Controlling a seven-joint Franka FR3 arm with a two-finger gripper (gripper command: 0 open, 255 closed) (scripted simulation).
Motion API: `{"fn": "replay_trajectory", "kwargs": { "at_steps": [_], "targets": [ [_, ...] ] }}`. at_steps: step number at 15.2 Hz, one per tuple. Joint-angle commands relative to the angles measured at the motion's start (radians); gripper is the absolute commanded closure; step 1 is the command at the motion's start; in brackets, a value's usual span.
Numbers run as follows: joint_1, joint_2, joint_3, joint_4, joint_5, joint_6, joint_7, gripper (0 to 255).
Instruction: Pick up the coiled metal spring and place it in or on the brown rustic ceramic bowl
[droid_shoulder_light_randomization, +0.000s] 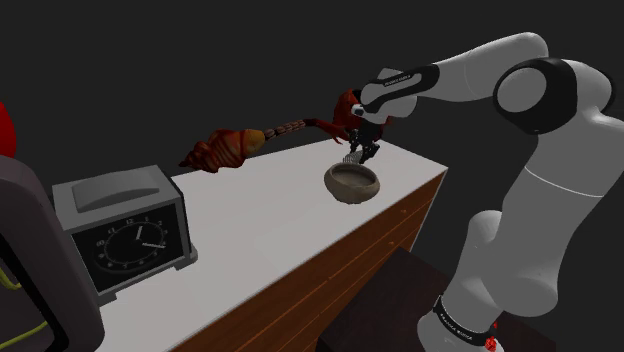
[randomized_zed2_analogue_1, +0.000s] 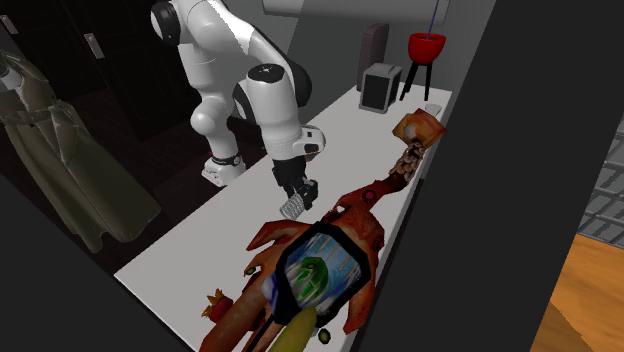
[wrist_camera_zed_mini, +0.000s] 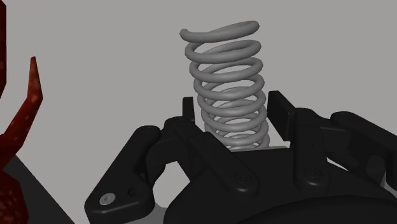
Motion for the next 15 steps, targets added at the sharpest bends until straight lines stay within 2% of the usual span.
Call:
{"fn": "replay_trajectory", "kwargs": {
  "at_steps": [1, 15],
  "targets": [
    [0.0, -0.007, 0.001, 0.008, -0.007, -0.012, 0.006, 255],
    [0.004, -0.066, 0.016, 0.152, -0.067, -0.192, 0.062, 255]
  ]
}}
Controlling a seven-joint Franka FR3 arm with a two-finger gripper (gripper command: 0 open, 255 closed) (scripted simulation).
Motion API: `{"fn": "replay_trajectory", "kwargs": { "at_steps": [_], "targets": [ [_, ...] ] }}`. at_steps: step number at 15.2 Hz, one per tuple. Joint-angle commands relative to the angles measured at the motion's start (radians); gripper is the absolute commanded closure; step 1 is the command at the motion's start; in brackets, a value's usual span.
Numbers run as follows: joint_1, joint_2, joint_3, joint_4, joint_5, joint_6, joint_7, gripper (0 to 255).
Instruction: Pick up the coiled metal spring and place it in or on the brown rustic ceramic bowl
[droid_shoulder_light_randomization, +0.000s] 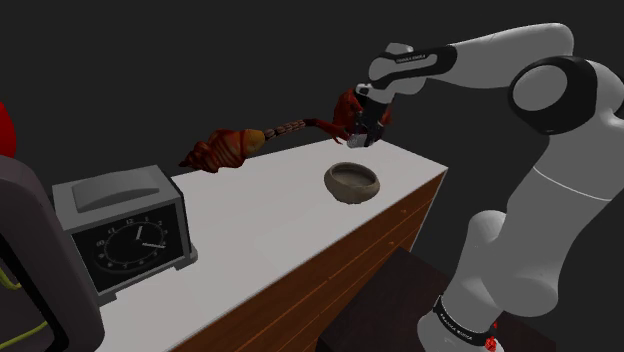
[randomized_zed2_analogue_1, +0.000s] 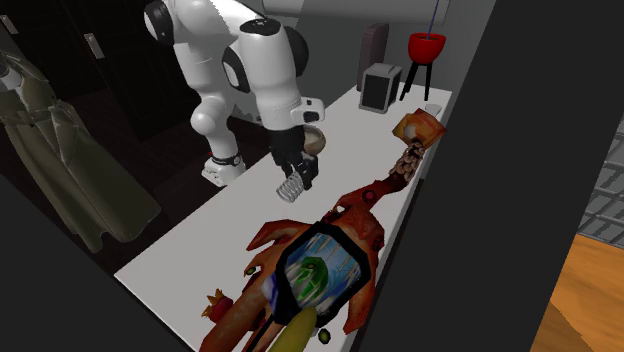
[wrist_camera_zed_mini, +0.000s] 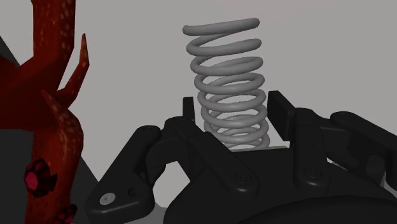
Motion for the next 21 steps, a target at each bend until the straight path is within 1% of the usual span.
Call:
{"fn": "replay_trajectory", "kwargs": {
  "at_steps": [1, 9, 17, 18, 21],
  "targets": [
    [0.001, -0.004, 0.002, 0.025, -0.004, -0.027, 0.005, 255],
    [0.003, -0.007, 0.006, 0.13, -0.008, -0.134, 0.016, 255],
    [0.003, 0.013, 0.001, 0.253, 0.006, -0.244, 0.015, 255],
    [0.003, 0.013, 0.001, 0.255, 0.006, -0.246, 0.015, 255],
    [0.028, -0.129, 0.081, 0.141, -0.102, -0.229, 0.137, 255]
  ]
}}
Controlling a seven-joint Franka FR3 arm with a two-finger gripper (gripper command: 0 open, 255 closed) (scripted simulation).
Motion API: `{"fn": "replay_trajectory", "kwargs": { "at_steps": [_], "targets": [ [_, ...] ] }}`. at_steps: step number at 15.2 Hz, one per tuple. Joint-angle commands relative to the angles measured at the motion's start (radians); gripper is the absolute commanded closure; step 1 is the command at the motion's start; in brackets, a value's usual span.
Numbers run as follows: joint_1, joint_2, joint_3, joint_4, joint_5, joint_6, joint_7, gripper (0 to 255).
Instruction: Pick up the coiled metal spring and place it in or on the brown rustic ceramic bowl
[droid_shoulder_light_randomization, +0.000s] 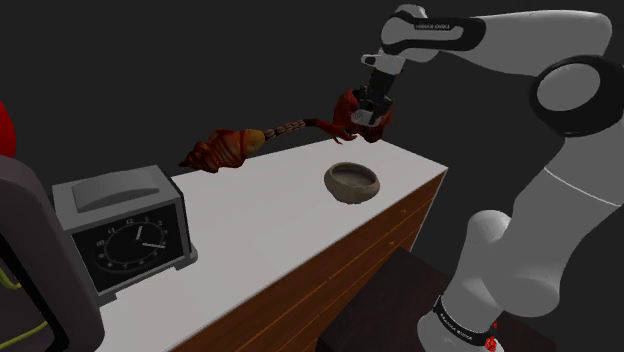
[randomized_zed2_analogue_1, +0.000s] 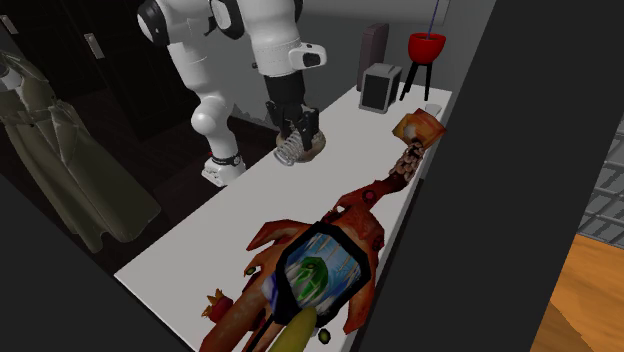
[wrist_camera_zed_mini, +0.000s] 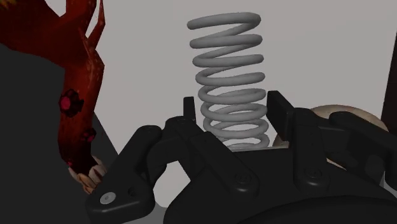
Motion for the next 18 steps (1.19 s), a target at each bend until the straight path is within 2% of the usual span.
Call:
{"fn": "replay_trajectory", "kwargs": {
  "at_steps": [1, 4, 8, 16, 18],
  "targets": [
    [0.006, -0.081, 0.054, -0.066, -0.058, 0.006, 0.074, 255],
    [0.002, -0.186, 0.14, -0.16, -0.115, 0.007, 0.174, 255],
    [-0.007, -0.299, 0.248, -0.266, -0.153, -0.001, 0.292, 255],
    [-0.003, -0.463, 0.44, -0.423, -0.15, -0.028, 0.498, 255],
    [-0.005, -0.469, 0.438, -0.454, -0.154, -0.003, 0.499, 255]
  ]
}}
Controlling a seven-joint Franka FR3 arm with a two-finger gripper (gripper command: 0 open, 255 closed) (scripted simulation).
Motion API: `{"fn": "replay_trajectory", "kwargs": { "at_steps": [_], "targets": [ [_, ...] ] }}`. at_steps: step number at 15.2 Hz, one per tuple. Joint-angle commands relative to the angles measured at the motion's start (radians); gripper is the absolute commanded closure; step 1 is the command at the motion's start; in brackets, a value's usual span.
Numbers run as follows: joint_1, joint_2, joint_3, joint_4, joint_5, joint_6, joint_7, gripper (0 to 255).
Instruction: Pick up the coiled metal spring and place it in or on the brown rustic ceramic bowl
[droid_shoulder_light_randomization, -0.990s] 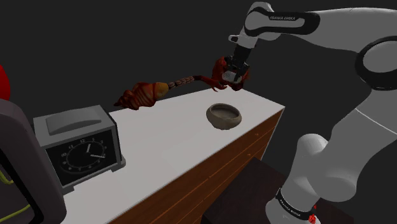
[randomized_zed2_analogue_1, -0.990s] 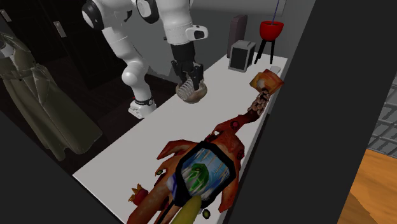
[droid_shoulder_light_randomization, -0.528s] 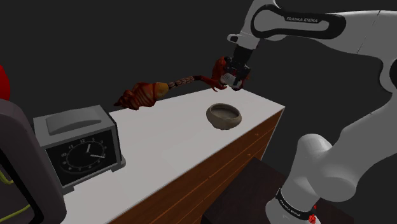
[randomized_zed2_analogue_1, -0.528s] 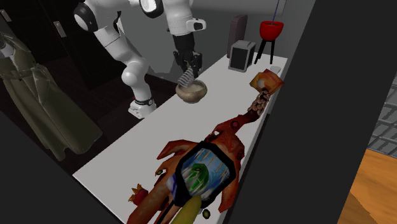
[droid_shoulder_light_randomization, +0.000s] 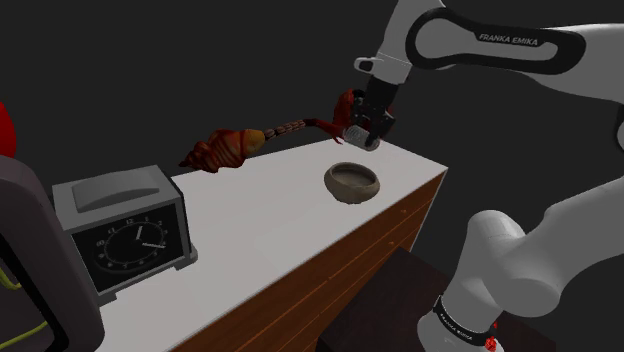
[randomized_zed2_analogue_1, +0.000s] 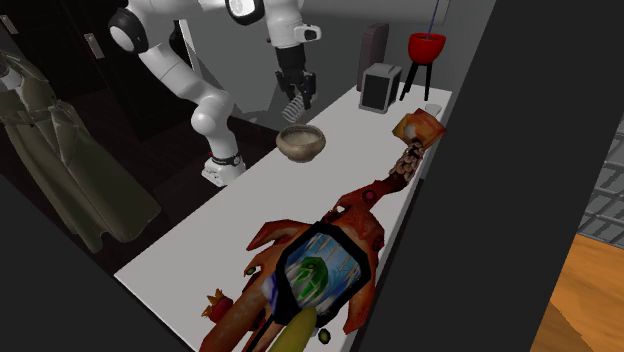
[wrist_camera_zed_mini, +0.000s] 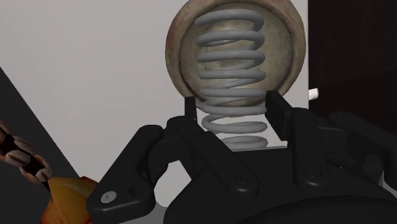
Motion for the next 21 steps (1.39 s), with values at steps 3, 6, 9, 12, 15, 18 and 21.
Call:
{"fn": "replay_trajectory", "kwargs": {
  "at_steps": [3, 6, 9, 12, 15, 18, 21],
  "targets": [
    [-0.004, -0.013, -0.001, -0.06, -0.006, 0.046, 0.008, 255],
    [-0.007, -0.019, -0.006, -0.104, -0.011, 0.085, 0.009, 255],
    [-0.01, -0.023, -0.012, -0.146, -0.017, 0.124, 0.01, 255],
    [-0.013, -0.024, -0.019, -0.189, -0.023, 0.165, 0.01, 255],
    [-0.013, -0.024, -0.019, -0.189, -0.023, 0.165, 0.01, 255],
    [-0.013, -0.024, -0.019, -0.189, -0.023, 0.165, 0.01, 255],
    [-0.013, -0.024, -0.019, -0.189, -0.023, 0.165, 0.01, 0]
  ]
}}
